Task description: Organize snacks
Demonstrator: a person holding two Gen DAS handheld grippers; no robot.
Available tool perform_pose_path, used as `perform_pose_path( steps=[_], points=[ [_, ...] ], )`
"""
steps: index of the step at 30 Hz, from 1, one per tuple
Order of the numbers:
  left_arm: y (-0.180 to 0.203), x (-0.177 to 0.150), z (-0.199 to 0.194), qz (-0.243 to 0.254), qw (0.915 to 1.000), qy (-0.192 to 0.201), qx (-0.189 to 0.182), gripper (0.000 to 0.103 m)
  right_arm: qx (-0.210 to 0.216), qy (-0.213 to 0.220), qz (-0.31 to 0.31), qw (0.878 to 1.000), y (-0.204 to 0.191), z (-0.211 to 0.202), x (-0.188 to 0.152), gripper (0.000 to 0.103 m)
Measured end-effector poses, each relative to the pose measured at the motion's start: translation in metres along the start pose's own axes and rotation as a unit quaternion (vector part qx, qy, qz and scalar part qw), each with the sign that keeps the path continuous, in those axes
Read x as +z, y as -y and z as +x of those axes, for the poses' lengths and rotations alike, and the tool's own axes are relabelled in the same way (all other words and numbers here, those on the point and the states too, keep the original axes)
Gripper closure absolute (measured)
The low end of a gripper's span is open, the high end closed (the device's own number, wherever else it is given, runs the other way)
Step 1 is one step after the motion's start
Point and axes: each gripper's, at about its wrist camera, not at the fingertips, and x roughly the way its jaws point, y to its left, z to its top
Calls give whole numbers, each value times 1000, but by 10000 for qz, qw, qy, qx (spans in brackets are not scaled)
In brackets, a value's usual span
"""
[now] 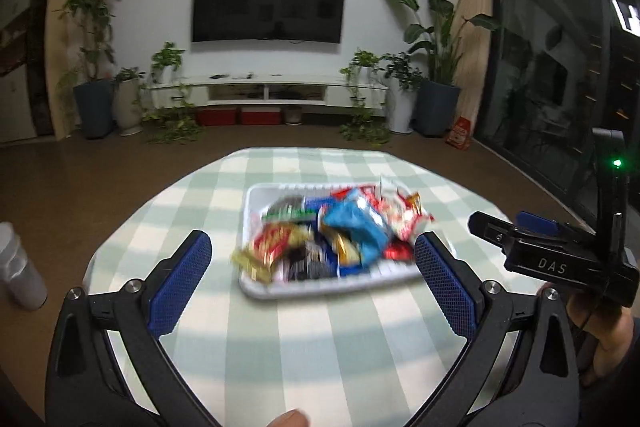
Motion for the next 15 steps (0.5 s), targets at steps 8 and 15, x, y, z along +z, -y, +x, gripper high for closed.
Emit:
perform_pose_path(
  steps=[8,15],
  points=[
    [12,-60,-45,-286,9975,-474,430,0,-286,-30,208,9994,12,-61,-60,0],
    [-1,-80,-52,-462,9933,-708,787,0,-528,12,71,9986,8,-81,-82,0]
  ],
)
